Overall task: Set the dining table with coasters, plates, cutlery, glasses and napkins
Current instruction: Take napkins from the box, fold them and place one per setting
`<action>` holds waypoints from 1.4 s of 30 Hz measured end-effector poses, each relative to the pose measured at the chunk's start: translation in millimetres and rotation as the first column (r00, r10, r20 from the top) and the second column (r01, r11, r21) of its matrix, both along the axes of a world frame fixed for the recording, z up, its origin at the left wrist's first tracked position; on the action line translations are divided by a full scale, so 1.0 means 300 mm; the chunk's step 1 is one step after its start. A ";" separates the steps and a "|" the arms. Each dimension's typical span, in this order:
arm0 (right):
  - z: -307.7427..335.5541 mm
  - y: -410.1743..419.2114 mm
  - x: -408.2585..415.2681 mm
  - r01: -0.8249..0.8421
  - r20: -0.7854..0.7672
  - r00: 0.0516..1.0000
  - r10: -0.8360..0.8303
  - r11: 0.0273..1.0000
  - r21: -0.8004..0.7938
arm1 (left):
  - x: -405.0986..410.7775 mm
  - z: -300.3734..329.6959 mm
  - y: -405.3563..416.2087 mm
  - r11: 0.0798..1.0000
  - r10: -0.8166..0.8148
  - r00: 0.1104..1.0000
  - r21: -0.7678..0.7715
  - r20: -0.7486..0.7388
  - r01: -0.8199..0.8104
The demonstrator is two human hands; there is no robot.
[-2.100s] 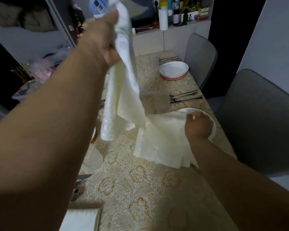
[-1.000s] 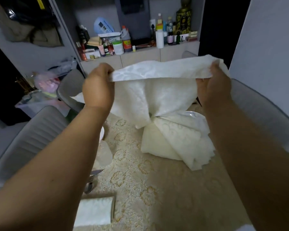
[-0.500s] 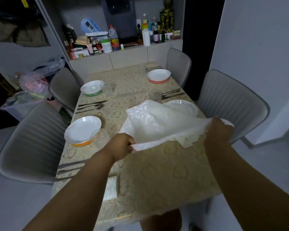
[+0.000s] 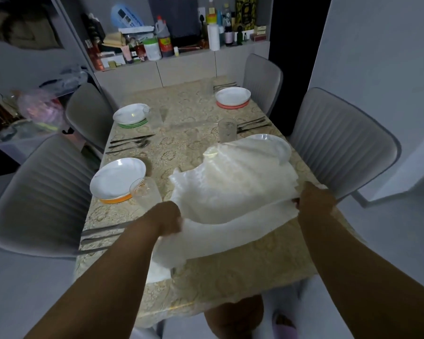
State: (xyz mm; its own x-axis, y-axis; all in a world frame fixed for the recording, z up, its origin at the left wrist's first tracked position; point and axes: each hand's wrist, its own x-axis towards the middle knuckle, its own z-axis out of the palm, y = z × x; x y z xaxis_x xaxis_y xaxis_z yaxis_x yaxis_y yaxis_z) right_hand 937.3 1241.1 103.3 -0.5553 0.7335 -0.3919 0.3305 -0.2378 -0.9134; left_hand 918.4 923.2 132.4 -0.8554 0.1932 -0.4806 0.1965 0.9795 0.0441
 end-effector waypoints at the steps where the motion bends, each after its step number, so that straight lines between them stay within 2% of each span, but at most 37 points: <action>1: -0.006 -0.001 -0.028 -0.044 -0.024 0.999 0.043 0.997 -0.070 | -0.015 -0.019 -0.008 0.997 0.063 0.992 0.042 -0.107 -0.059; 3: -0.008 -0.003 -0.082 -0.112 -0.058 0.993 0.104 0.982 -0.152 | -0.040 -0.049 -0.009 0.964 0.239 0.937 0.177 -0.255 -0.198; 5: -0.022 -0.002 -0.124 -0.198 -0.074 0.979 0.189 0.970 -0.140 | -0.068 -0.071 0.005 0.923 0.356 0.864 0.277 -0.356 -0.266; 8: -0.043 -0.003 -0.175 -0.395 0.067 0.916 0.396 0.918 -0.031 | -0.118 -0.108 0.025 0.856 0.452 0.796 0.446 -0.403 -0.260; 10: -0.081 0.005 -0.186 -0.472 0.172 0.873 0.457 0.879 0.062 | -0.119 -0.133 0.045 0.857 0.446 0.753 0.475 -0.484 -0.202; 13: -0.182 0.032 -0.166 -0.456 0.339 0.872 0.354 0.840 0.295 | -0.059 -0.201 0.090 0.921 0.285 0.662 0.390 -0.694 0.012; 14: -0.218 0.042 -0.154 -0.457 0.402 0.863 0.305 0.810 0.368 | -0.022 -0.234 0.109 0.925 0.212 0.687 0.370 -0.695 0.088; 16: -0.263 0.060 -0.133 -0.489 0.537 0.815 0.217 0.755 0.437 | 0.047 -0.307 0.147 0.923 0.043 0.814 0.335 -0.579 0.190; 17: -0.278 0.070 -0.132 -0.490 0.589 0.786 0.187 0.769 0.411 | 0.071 -0.345 0.161 0.928 -0.027 0.870 0.311 -0.492 0.204; 19: -0.299 0.087 -0.141 -0.489 0.643 0.746 0.174 0.799 0.351 | 0.096 -0.402 0.182 0.951 -0.087 0.927 0.248 -0.365 0.187; 24: -0.351 0.139 -0.156 -0.648 0.722 0.635 0.275 0.699 0.304 | 0.078 -0.438 0.200 0.957 -0.120 0.913 0.199 -0.391 0.211; 26: -0.366 0.153 -0.149 -0.644 0.687 0.667 0.289 0.688 0.336 | 0.065 -0.434 0.200 0.952 -0.136 0.909 0.204 -0.394 0.230; 28: -0.367 0.161 -0.127 -0.558 0.568 0.774 0.282 0.727 0.400 | 0.058 -0.424 0.211 0.943 -0.148 0.919 0.228 -0.365 0.243; 30: -0.353 0.179 -0.091 -0.445 0.500 0.846 0.184 0.759 0.474 | 0.067 -0.409 0.248 0.921 -0.157 0.934 0.294 -0.321 0.256; 31: -0.346 0.191 -0.068 -0.417 0.516 0.848 0.120 0.752 0.511 | 0.075 -0.399 0.277 0.913 -0.174 0.945 0.314 -0.279 0.261; 35: -0.320 0.262 0.030 -0.385 0.607 0.779 -0.156 0.645 0.660 | 0.121 -0.377 0.400 0.884 -0.275 0.957 0.366 -0.097 0.291; 38: -0.311 0.296 0.092 -0.381 0.637 0.722 -0.271 0.613 0.692 | 0.165 -0.356 0.476 0.855 -0.340 0.940 0.422 0.012 0.303; 40: -0.308 0.301 0.112 -0.413 0.669 0.689 -0.280 0.606 0.679 | 0.182 -0.353 0.482 0.867 -0.267 0.963 0.429 -0.034 0.255; 42: -0.309 0.277 0.116 -0.439 0.660 0.710 -0.243 0.580 0.686 | 0.180 -0.373 0.443 0.875 -0.058 0.981 0.464 -0.187 0.140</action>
